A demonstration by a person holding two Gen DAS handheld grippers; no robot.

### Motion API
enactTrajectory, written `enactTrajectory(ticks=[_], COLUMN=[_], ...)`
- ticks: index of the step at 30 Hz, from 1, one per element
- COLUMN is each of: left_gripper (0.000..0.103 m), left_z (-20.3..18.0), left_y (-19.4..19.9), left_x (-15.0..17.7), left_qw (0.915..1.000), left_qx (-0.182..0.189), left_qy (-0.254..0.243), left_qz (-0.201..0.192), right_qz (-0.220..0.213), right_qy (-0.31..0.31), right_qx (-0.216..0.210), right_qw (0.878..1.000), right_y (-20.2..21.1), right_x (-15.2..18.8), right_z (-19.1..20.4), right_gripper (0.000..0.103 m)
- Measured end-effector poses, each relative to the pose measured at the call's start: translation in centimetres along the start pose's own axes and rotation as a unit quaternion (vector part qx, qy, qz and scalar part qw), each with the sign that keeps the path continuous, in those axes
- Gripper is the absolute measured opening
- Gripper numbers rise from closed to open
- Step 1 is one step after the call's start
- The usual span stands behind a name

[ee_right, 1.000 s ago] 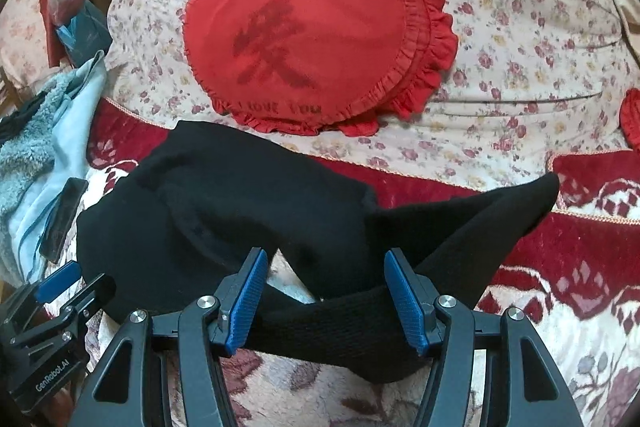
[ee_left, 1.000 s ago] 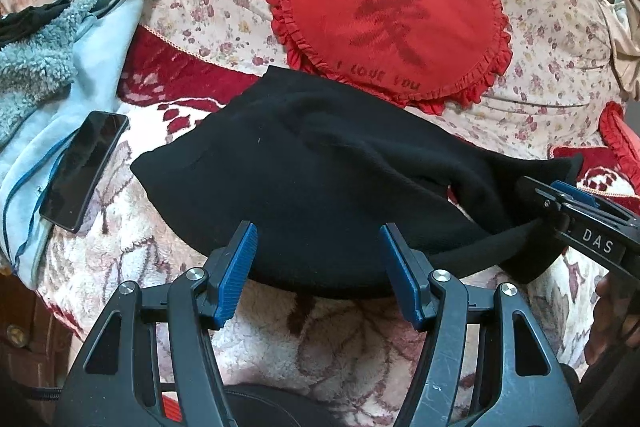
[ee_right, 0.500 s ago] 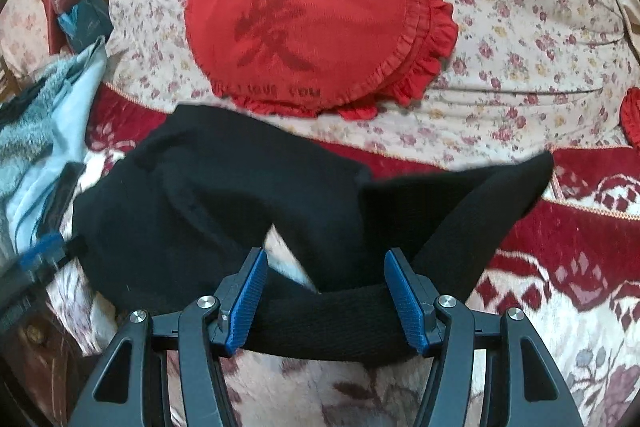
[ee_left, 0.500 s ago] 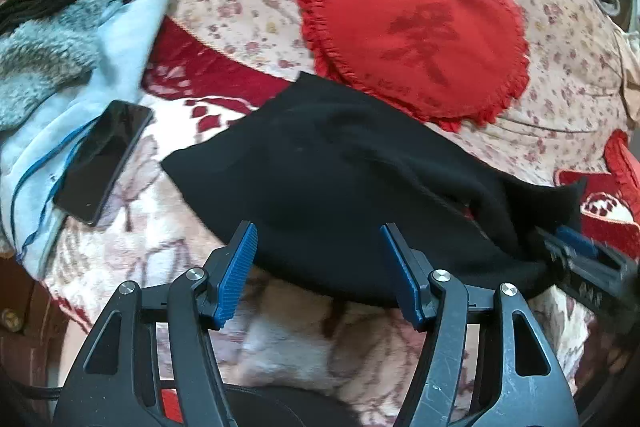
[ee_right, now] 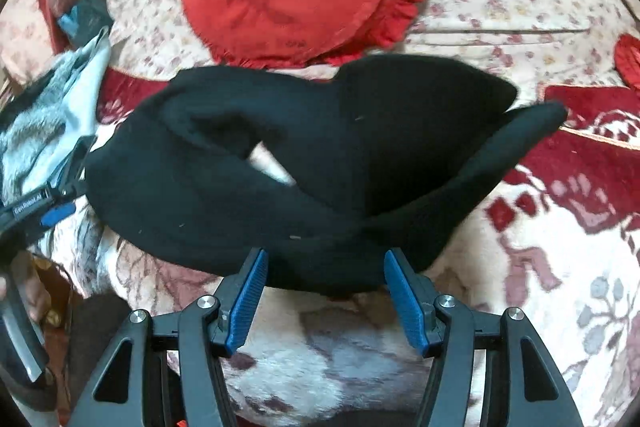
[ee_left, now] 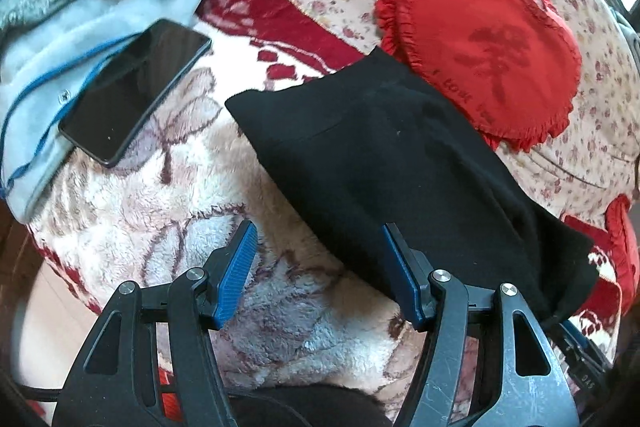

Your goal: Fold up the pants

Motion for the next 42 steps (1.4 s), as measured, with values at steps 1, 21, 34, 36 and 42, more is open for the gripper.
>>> enactTrajectory(ticks=[1, 21, 34, 36, 42], left_gripper=[0.063, 0.076, 0.021, 0.012, 0.009], left_z=[0.0, -3.3, -2.6, -2.2, -2.3], left_y=[-0.3, -4.0, -3.8, -3.1, 2.4], left_x=[0.0, -1.1, -3.0, -3.6, -2.3], left_qw=[1.0, 0.999, 0.9996, 0.9992, 0.9985], left_qx=[0.001, -0.006, 0.013, 0.028, 0.026], left_qy=[0.0, -0.032, 0.005, 0.021, -0.028], left_qz=[0.005, 0.032, 0.023, 0.017, -0.039], right_qz=[-0.002, -0.059, -0.061, -0.076, -0.14], right_qy=[-0.003, -0.208, -0.227, -0.219, -0.172], right_qx=[0.01, -0.022, -0.067, -0.077, -0.081], right_qw=[1.0, 0.976, 0.97, 0.97, 0.972], right_y=[0.2, 3.3, -0.4, 1.0, 7.6], right_x=[-0.1, -5.8, -7.7, -7.9, -6.8], right_z=[-0.5, -12.6, -12.2, -12.3, -12.1], right_gripper=[0.059, 0.059, 0.011, 0.009, 0.009])
Point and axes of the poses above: each gripper's, at about its wrist camera, not at the fingertips, and y roughly against the way its jaws point, z to its left, x to its underside, the point moved 3 cm from there along -y, roughly the way its jaws point, and after that the axes turned 10 degrees about -y, right-handed, at the moved point
